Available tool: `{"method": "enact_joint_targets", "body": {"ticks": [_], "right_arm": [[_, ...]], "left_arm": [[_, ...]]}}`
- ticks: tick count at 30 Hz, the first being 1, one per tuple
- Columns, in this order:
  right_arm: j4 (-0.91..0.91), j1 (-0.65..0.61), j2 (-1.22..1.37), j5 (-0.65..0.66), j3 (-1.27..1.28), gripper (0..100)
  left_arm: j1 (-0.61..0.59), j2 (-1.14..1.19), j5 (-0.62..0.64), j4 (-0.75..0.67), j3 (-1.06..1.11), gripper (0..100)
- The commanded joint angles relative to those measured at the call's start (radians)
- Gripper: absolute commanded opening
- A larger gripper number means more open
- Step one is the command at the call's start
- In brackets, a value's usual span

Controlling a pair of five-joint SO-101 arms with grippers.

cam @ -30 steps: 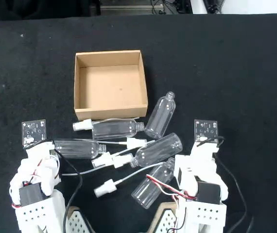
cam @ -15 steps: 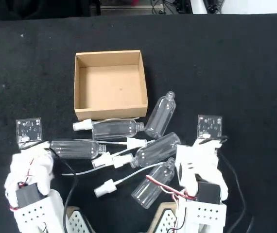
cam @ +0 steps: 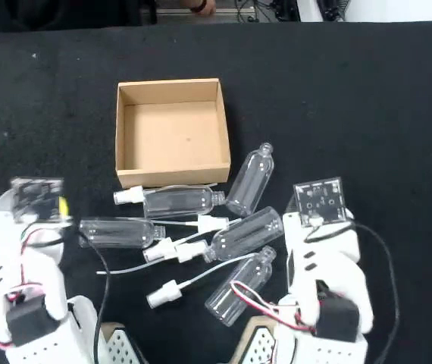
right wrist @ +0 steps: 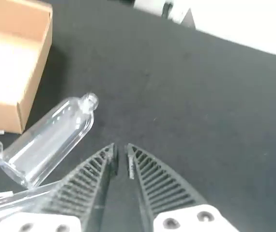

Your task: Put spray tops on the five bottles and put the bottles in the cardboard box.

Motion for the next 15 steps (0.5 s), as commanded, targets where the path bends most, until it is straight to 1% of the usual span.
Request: {"method": "enact_joint_targets", "body": {"ticks": [1,3,5,8,11,15], "right_arm": [[0.086,0.011,-0.077,0.008,-0.143,1.5],[0.117,0.011,-0.076,0.009,-0.171,5.3],[0.135,0.011,-0.051,0.009,-0.196,12.3],[0.158,0.011,0.050,0.009,-0.245,20.4],[0.164,0.009,0.205,0.011,-0.292,20.7],[0.158,0.009,0.386,0.011,-0.306,20.8]], "left_arm": [[0.191,0.215,-0.163,0.077,-0.147,22],[0.268,0.333,-0.210,0.143,-0.214,22],[0.340,0.451,-0.253,0.209,-0.295,22],[0.418,0.628,-0.338,0.302,-0.414,23],[0.463,0.802,-0.419,0.354,-0.507,23],[0.493,1.011,-0.520,0.362,-0.552,23]]}}
